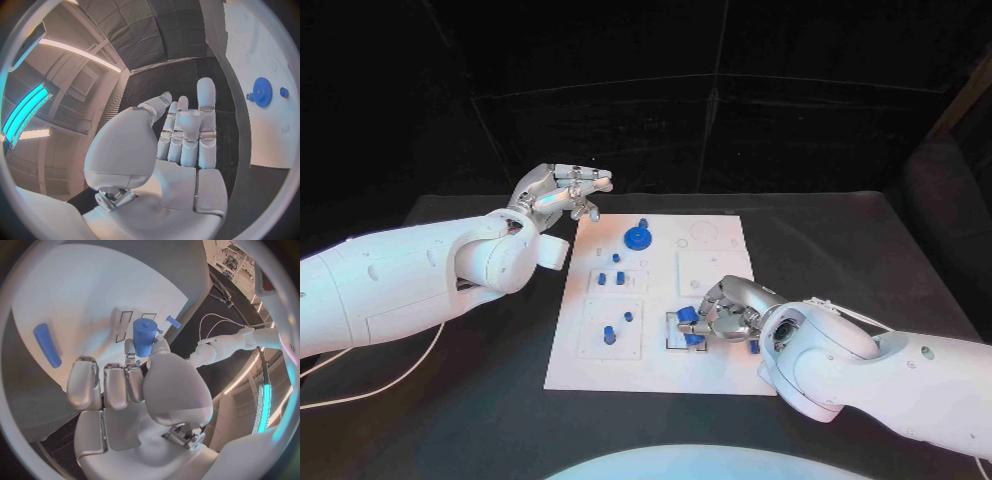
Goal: Assemble the parts on the task board
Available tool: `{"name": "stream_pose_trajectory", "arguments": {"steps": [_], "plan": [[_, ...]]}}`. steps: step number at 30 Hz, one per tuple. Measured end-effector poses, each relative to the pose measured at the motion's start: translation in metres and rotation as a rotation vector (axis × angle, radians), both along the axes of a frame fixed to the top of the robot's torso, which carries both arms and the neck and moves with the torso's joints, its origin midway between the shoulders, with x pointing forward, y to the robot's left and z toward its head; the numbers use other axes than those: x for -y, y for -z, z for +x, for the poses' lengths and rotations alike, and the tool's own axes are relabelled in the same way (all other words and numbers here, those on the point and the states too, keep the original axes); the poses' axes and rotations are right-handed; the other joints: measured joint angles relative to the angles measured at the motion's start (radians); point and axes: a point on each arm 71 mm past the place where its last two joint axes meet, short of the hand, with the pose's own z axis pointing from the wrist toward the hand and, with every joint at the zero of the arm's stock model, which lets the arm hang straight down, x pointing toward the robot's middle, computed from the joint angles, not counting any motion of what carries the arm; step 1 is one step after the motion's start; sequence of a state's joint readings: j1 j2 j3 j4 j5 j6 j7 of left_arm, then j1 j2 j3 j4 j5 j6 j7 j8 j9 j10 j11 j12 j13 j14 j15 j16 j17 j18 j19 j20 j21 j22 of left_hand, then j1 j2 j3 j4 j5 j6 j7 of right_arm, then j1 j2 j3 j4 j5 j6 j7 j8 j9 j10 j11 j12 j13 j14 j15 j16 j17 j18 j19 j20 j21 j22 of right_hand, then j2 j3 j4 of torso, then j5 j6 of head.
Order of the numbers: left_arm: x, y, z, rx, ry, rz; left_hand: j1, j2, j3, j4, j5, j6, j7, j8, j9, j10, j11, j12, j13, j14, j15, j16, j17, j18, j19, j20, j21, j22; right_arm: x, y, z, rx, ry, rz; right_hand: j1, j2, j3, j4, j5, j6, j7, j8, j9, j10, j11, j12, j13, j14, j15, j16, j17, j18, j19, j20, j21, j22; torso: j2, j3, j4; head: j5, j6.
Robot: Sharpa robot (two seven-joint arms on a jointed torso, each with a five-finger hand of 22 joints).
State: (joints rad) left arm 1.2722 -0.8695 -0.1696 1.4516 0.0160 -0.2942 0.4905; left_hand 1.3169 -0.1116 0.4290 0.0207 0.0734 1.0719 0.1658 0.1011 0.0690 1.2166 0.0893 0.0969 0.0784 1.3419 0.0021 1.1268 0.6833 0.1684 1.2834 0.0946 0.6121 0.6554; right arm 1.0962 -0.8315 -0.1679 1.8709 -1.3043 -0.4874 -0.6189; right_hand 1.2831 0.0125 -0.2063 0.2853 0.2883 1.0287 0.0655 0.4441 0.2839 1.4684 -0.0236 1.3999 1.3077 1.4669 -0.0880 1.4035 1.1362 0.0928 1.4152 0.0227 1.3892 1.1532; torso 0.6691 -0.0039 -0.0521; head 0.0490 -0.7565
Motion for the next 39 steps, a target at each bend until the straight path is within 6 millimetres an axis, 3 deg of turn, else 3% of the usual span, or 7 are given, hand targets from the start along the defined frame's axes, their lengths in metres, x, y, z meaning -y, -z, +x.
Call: {"name": "stream_pose_trajectory", "arguments": {"steps": [8, 14, 15, 19, 28, 35, 39], "plan": [[0.001, 0.000, 0.000, 0.000, 0.002, -0.001, 0.000, 0.000, 0.000, 0.000, 0.000, 0.000, 0.000, 0.000, 0.000, 0.000, 0.000, 0.000, 0.000, 0.000, 0.000, 0.000, 0.000, 0.000, 0.000, 0.000, 0.000, 0.000, -0.010, 0.004, 0.005, -0.017, -0.015, -0.007, -0.005, 0.005, -0.016, 0.004, -0.013, 0.001, -0.001, 0.006, 0.036, -0.004, -0.004, -0.006, 0.000, -0.003, -0.002, -0.004, -0.002, 0.000, 0.004, -0.004, 0.000, 0.000, 0.000, 0.0002, 0.0000, 0.001, -0.005], [0.001, -0.001, 0.000, 0.001, 0.004, -0.002, 0.000, 0.000, 0.000, 0.000, 0.000, 0.000, 0.000, 0.000, 0.000, 0.000, 0.000, 0.000, 0.000, 0.000, 0.000, 0.000, 0.000, 0.000, 0.000, 0.000, 0.000, 0.000, -0.013, 0.006, 0.007, -0.028, -0.022, -0.014, -0.049, 0.000, -0.053, 0.005, -0.143, 0.027, -0.027, 0.018, 0.064, -0.004, -0.004, -0.016, 0.000, 0.000, -0.007, -0.008, -0.007, 0.000, 0.004, -0.004, 0.000, 0.001, 0.000, 0.0001, 0.0000, 0.005, -0.007], [0.001, -0.001, 0.000, 0.001, 0.004, -0.002, 0.000, 0.000, 0.000, 0.000, 0.000, 0.000, 0.000, 0.000, 0.000, 0.000, 0.000, 0.000, 0.000, 0.000, 0.000, 0.000, 0.000, 0.000, 0.000, 0.000, 0.000, 0.000, -0.013, 0.007, 0.007, -0.030, -0.023, -0.015, -0.070, -0.007, -0.058, 0.005, -0.191, 0.029, -0.030, 0.025, 0.072, -0.004, -0.004, -0.018, 0.000, 0.000, -0.007, -0.009, -0.010, 0.000, 0.004, -0.004, 0.000, 0.001, 0.000, 0.0003, 0.0000, 0.005, -0.008], [0.001, -0.001, -0.001, 0.001, 0.006, -0.003, 0.000, 0.000, 0.000, 0.000, 0.000, 0.000, 0.000, 0.000, 0.000, 0.000, 0.000, 0.000, 0.000, 0.000, 0.000, 0.000, 0.000, 0.000, 0.000, 0.000, 0.000, 0.000, -0.013, 0.007, 0.008, -0.032, -0.023, -0.017, -0.111, -0.040, -0.057, 0.006, -0.233, 0.017, -0.026, 0.029, 0.081, -0.003, -0.004, -0.022, 0.000, 0.000, -0.007, -0.009, -0.014, 0.000, 0.000, -0.007, 0.000, 0.002, 0.000, 0.0006, -0.0002, 0.006, -0.009], [0.001, -0.002, -0.001, 0.001, 0.011, -0.006, 0.000, 0.000, 0.000, 0.000, 0.000, 0.000, 0.000, 0.000, 0.000, 0.000, 0.000, 0.000, 0.000, 0.000, 0.000, 0.000, 0.000, 0.000, 0.000, 0.000, 0.000, 0.000, -0.011, 0.007, 0.009, -0.026, -0.015, -0.024, -0.206, -0.122, 0.000, 0.012, -0.236, 0.005, -0.028, 0.029, 0.098, 0.000, -0.007, -0.038, 0.000, 0.000, -0.007, -0.021, -0.029, 0.000, 0.000, -0.007, 0.000, 0.002, -0.002, 0.0018, -0.0007, 0.007, -0.010], [0.001, -0.002, -0.001, 0.001, 0.012, -0.006, 0.000, 0.000, -0.003, -0.003, 0.000, 0.000, 0.000, 0.000, 0.000, 0.000, 0.000, 0.000, 0.000, 0.000, 0.000, 0.000, 0.000, 0.000, 0.000, 0.000, 0.000, 0.000, -0.008, 0.005, 0.006, -0.012, -0.018, -0.027, -0.210, -0.126, 0.017, 0.010, -0.236, 0.005, -0.028, 0.029, 0.101, 0.000, -0.007, -0.045, 0.000, 0.000, -0.007, -0.021, -0.033, 0.000, 0.000, -0.007, 0.000, 0.000, -0.002, 0.0027, -0.0013, 0.006, -0.007], [0.000, -0.002, 0.000, 0.001, 0.011, -0.006, 0.000, 0.000, -0.003, -0.003, 0.000, 0.000, 0.000, 0.000, 0.000, 0.000, 0.000, 0.000, 0.000, 0.000, 0.000, 0.000, 0.000, 0.000, 0.000, 0.000, 0.000, -0.001, -0.006, 0.001, 0.001, -0.006, -0.032, -0.023, -0.128, -0.082, 0.054, -0.011, -0.221, 0.005, -0.028, 0.029, 0.110, 0.000, -0.007, -0.045, 0.000, 0.000, -0.007, -0.024, -0.033, 0.000, 0.000, -0.007, 0.000, 0.002, -0.002, 0.0030, -0.0013, 0.005, -0.006]]}}
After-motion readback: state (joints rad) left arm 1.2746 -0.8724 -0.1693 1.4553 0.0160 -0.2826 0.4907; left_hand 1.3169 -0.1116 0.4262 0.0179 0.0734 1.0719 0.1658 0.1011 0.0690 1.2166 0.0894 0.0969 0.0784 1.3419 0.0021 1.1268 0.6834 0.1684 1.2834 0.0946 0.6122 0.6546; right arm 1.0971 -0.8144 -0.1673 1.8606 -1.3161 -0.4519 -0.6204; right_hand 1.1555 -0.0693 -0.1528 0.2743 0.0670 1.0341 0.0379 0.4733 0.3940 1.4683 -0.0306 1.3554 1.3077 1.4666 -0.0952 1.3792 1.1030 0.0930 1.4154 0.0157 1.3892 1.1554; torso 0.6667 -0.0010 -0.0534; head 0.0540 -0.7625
